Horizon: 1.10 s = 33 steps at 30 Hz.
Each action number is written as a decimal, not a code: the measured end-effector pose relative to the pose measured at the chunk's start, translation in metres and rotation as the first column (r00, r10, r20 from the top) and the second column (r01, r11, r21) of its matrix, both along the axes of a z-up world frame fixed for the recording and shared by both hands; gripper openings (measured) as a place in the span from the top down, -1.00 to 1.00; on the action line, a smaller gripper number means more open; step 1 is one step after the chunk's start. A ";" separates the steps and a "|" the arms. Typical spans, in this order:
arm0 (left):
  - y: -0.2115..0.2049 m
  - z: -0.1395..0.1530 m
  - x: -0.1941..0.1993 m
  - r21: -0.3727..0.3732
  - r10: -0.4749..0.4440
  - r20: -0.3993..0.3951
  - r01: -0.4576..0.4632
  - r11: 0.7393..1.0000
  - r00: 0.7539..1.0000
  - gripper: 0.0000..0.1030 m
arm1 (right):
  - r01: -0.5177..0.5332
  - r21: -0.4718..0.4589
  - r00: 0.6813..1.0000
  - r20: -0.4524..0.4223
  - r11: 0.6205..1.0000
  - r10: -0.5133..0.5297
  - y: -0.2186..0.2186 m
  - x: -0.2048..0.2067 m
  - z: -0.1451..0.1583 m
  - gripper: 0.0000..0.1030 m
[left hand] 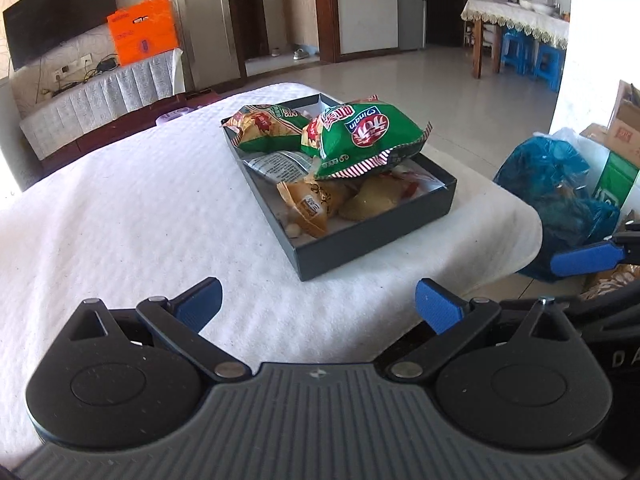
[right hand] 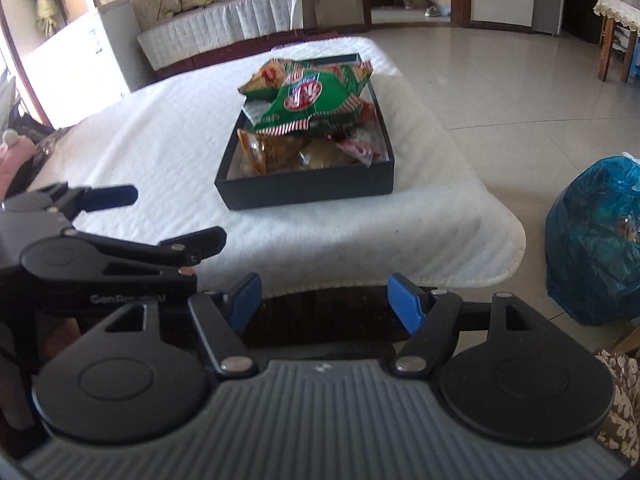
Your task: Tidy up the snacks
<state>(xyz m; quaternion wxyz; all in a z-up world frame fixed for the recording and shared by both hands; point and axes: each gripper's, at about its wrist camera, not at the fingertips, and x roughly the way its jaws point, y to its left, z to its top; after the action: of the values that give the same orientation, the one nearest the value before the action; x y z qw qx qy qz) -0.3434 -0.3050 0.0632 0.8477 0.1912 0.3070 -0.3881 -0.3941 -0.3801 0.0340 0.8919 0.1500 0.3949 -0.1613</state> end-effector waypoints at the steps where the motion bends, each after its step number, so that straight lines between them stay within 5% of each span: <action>1: -0.003 -0.001 0.002 0.010 -0.005 -0.012 0.005 1.000 1.000 -1.00 | -0.005 0.004 1.000 -0.015 1.000 0.005 -0.001 0.000 -0.002 -0.39; 12: -0.007 -0.003 0.003 -0.035 0.073 0.101 -0.069 0.997 0.992 -1.00 | -0.043 0.024 0.991 -0.124 0.999 0.046 -0.005 0.011 -0.020 -0.39; 33: -0.006 -0.005 0.010 -0.062 0.061 0.065 -0.057 0.996 0.996 -1.00 | -0.060 0.045 0.985 -0.161 0.997 0.066 -0.009 0.026 -0.026 -0.39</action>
<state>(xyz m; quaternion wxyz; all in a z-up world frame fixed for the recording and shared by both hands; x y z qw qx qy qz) -0.3334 -0.3113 0.0582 0.8739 0.1693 0.2722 -0.3655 -0.3680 -0.3894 0.0083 0.8581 0.1416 0.4742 -0.1368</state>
